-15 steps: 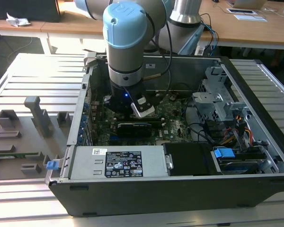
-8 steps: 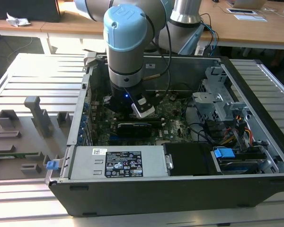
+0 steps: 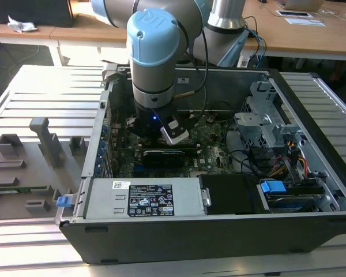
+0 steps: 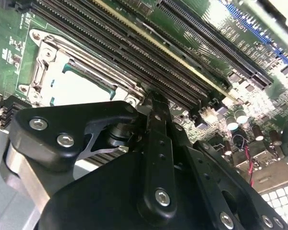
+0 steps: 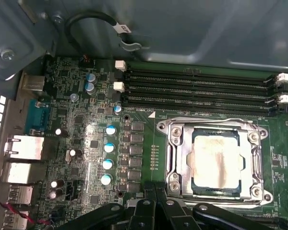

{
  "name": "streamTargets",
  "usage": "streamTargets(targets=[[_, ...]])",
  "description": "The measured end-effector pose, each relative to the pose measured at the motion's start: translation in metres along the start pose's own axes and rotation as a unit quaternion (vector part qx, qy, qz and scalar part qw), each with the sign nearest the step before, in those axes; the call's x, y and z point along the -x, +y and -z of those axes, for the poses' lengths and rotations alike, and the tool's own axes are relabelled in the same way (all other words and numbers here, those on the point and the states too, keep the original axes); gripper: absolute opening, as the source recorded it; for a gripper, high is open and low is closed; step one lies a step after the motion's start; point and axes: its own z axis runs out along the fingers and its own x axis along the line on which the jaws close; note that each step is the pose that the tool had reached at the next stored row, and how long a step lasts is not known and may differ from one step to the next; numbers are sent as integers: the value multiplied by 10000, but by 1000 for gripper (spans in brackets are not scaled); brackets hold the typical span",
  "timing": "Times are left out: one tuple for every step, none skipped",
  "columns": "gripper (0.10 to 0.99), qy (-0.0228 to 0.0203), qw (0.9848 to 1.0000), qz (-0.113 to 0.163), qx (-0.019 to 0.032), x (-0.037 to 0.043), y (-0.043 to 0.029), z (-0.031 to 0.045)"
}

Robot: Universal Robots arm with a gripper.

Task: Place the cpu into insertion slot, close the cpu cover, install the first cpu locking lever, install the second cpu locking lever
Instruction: 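Install the second cpu locking lever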

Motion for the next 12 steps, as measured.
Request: streamTargets(targets=[[106, 1, 10000, 1, -1, 0, -10, 4], [106, -1, 10000, 0, 5, -1, -28, 6], [106, -2, 10000, 0, 4, -1, -44, 8], [106, -1, 10000, 0, 1, -2, -51, 11], [106, 0, 10000, 0, 0, -3, -56, 15], [106, 0, 10000, 0, 3, -3, -56, 20], [106, -1, 10000, 0, 3, -3, -55, 26], [106, 0, 10000, 0, 2, -3, -54, 31], [106, 0, 10000, 0, 2, -2, -53, 38], [106, 1, 10000, 0, 0, -2, -51, 46], [106, 0, 10000, 0, 2, -2, -49, 54], [106, 1, 10000, 0, 1, -2, -48, 60]])
